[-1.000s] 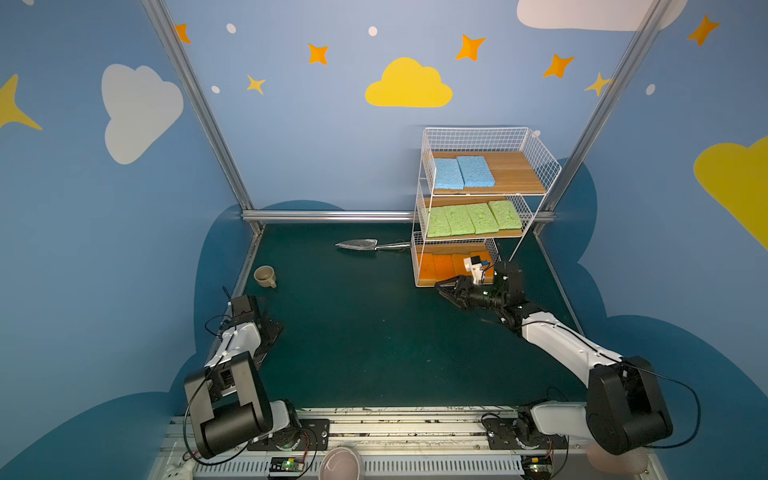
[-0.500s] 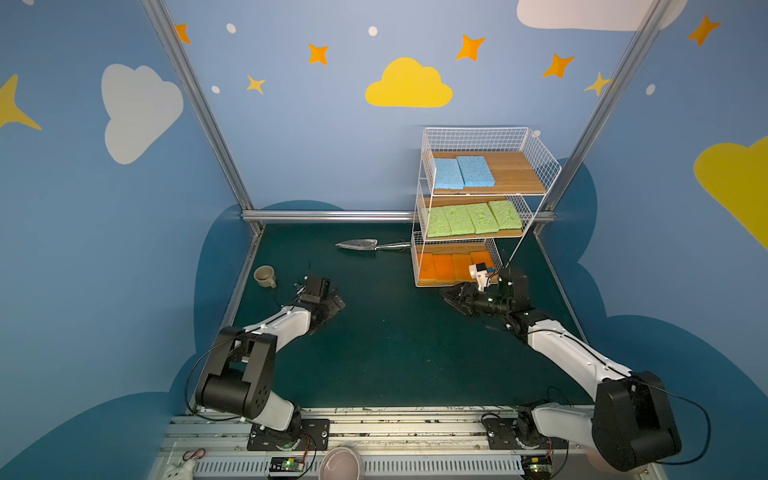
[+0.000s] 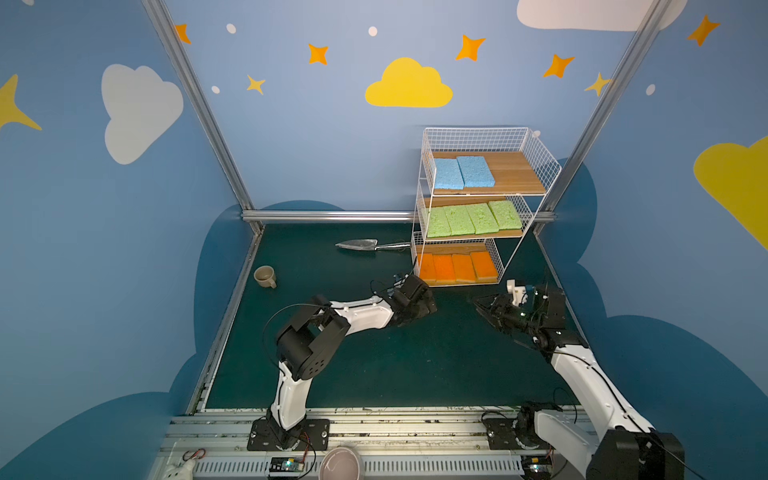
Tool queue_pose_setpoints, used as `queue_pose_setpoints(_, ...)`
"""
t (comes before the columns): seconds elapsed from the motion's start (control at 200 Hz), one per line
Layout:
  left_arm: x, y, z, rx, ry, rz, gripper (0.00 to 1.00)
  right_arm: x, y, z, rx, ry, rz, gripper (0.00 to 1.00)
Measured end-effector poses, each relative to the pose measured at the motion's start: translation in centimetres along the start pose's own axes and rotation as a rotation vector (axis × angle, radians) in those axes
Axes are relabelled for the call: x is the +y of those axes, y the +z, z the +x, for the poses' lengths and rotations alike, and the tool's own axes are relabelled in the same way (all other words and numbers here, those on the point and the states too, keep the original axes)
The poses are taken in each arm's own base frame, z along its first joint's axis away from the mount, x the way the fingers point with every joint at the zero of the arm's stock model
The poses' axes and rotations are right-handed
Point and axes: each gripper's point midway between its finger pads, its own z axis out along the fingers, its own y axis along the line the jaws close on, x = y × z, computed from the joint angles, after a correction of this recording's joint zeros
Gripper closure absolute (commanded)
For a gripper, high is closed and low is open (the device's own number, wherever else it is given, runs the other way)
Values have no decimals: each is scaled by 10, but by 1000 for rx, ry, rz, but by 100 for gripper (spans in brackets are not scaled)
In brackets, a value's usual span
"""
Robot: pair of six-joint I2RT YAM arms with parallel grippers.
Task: Place and organize the cleaning sponges onto the shelf
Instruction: 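Carry the light-blue sponge with the left gripper and set it on the table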
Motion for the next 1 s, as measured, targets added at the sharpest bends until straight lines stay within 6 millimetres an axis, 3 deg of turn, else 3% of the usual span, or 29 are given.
queue_pose_setpoints(0.14,-26,-16,10,-7,76,54,1,-8,-8,8,-18,12,1,53)
queue_pose_setpoints(0.285,-63,-71,-14,-88,156,168,3,-10,-7,18,-19,10,-14,53)
queue_pose_setpoints(0.36,-79,-104,-28,-137,200,225,12,-14,0,26,12,19,-1,53)
queue_pose_setpoints(0.44,-82,-129,-36,-179,245,253,31,-17,11,36,57,26,13,54)
queue_pose_setpoints(0.531,-58,-138,-34,-184,255,233,49,-20,24,47,119,49,27,54)
queue_pose_setpoints(0.616,-7,-125,-27,-150,243,142,66,-23,35,53,165,78,28,54)
queue_pose_setpoints(0.761,80,-99,-2,-54,203,-36,69,-28,54,64,222,114,28,54)
queue_pose_setpoints(0.836,95,-93,8,-22,202,-70,69,-32,61,70,243,130,33,54)
queue_pose_setpoints(1.001,99,-75,13,11,216,-81,73,-34,67,71,239,141,36,54)
